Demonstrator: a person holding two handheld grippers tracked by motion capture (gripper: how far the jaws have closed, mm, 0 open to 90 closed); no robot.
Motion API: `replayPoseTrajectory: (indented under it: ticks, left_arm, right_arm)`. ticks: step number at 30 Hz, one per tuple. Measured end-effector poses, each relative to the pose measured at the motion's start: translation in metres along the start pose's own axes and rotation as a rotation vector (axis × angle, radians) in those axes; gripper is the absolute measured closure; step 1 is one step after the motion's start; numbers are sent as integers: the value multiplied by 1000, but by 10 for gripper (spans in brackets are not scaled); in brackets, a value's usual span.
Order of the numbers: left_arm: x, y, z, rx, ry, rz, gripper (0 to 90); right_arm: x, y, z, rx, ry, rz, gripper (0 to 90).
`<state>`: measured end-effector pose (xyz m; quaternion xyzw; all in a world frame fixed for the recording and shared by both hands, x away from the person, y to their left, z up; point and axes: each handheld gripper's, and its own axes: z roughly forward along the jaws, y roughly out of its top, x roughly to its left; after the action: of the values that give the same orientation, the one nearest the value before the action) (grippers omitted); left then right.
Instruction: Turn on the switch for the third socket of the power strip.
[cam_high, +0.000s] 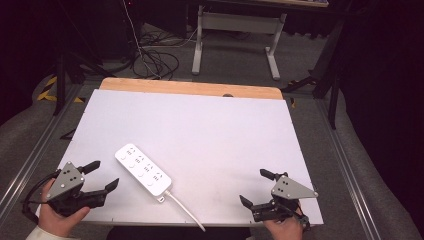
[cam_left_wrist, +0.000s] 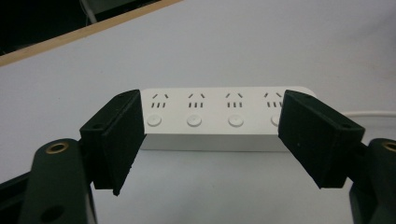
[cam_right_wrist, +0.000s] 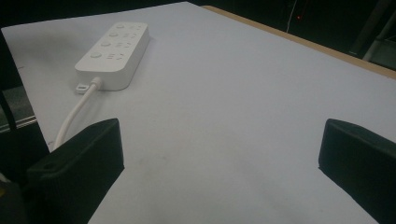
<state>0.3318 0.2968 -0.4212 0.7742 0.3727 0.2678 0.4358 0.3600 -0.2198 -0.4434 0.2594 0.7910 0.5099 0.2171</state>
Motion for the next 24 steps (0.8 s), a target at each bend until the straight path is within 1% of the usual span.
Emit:
replayPoseTrajectory:
  ticks: [2, 5, 7, 8, 13, 14, 20, 23, 24]
  left_arm:
    - [0, 3, 3, 0, -9, -5, 238]
    - [1, 9, 8, 6, -15, 6, 241]
    - [0, 12, 11, 4, -20, 2, 243]
    - [1, 14, 13, 5, -23, 10, 243]
    - [1, 21, 19, 8, -33, 0, 247]
    - [1, 23, 21, 11, -39, 4, 246]
    - [0, 31, 32, 22, -48, 12, 246]
    - [0, 32, 35, 24, -44, 15, 246]
    - [0, 33, 36, 30, -48, 15, 246]
  right_arm:
    - [0, 0, 0, 1, 2, -3, 6]
    - [0, 0, 0, 2, 0, -2, 6]
    - [0, 0, 0, 0, 3, -4, 6]
    - [0, 0, 0, 3, 2, -1, 6]
    - [0, 0, 0, 3, 8, 1, 7]
    - [-1, 0, 1, 3, 7, -4, 7]
    - [0, 0, 0, 3, 8, 1, 7]
    - [0, 0, 0, 4, 8, 1, 8]
    - [0, 0, 0, 3, 10, 1, 8]
